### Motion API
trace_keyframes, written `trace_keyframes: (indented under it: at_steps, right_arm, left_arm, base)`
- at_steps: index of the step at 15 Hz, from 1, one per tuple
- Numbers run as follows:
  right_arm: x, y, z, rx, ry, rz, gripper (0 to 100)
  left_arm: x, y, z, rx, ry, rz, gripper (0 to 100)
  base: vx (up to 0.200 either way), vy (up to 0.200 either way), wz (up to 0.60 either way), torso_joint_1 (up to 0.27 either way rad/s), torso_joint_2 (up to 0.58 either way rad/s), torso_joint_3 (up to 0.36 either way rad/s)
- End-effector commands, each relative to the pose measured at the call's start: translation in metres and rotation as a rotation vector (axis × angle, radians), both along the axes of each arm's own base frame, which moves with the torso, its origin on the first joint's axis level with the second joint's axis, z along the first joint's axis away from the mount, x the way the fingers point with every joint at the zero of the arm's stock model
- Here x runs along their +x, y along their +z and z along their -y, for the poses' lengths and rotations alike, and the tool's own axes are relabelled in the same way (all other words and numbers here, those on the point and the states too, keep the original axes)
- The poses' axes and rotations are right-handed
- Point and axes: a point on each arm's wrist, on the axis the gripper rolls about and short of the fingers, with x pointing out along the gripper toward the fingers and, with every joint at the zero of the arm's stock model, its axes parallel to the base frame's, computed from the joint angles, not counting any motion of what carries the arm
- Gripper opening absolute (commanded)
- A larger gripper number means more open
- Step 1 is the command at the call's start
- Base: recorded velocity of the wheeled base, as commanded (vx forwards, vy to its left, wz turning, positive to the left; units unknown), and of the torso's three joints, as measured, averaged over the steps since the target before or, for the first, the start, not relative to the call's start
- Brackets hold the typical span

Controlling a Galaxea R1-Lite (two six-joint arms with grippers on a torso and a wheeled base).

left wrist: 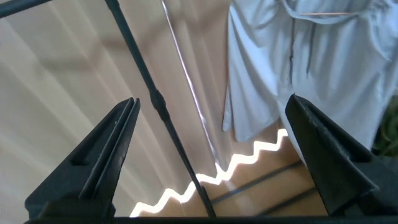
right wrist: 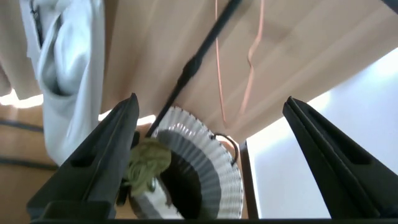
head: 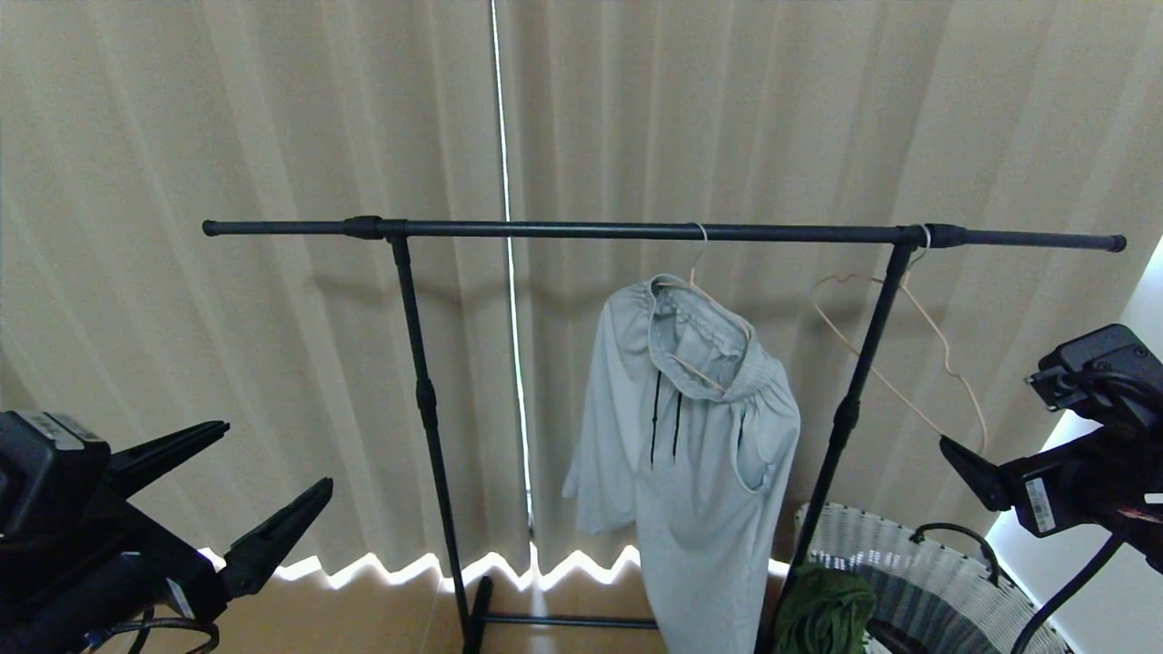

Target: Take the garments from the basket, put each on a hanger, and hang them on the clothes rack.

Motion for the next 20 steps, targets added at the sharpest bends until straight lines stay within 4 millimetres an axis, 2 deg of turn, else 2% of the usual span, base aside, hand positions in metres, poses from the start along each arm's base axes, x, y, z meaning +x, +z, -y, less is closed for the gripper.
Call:
trace_keyframes:
  at_steps: [1, 4, 20]
  right_arm:
    - [-0.0036, -0.0037, 0.001, -0.004, 0.0, -0.01, 100]
    - [-0.0092, -0.0043, 0.0026, -0.002, 0.0, -0.004, 100]
    - [-0.0114, -0.0055, 0.0034, -0.015, 0.0, -0.007, 100]
  left_arm:
    - [-0.0008, -0.0021, -0.0002, 0.003, 0.001, -0.008, 100]
    - [-0.0015, -0.0042, -0.0003, 0.018, -0.001, -0.012, 100]
    - [-0.0001, -0.0035, -0.0037, 0.02, 0.025, -0.008, 100]
  base:
    - [0.0, 0.0, 0.0, 0.0, 0.0, 0.0]
    - [0.0, 0.0, 0.0, 0.0, 0.0, 0.0]
    - [0.0, 0.0, 0.0, 0.0, 0.0, 0.0]
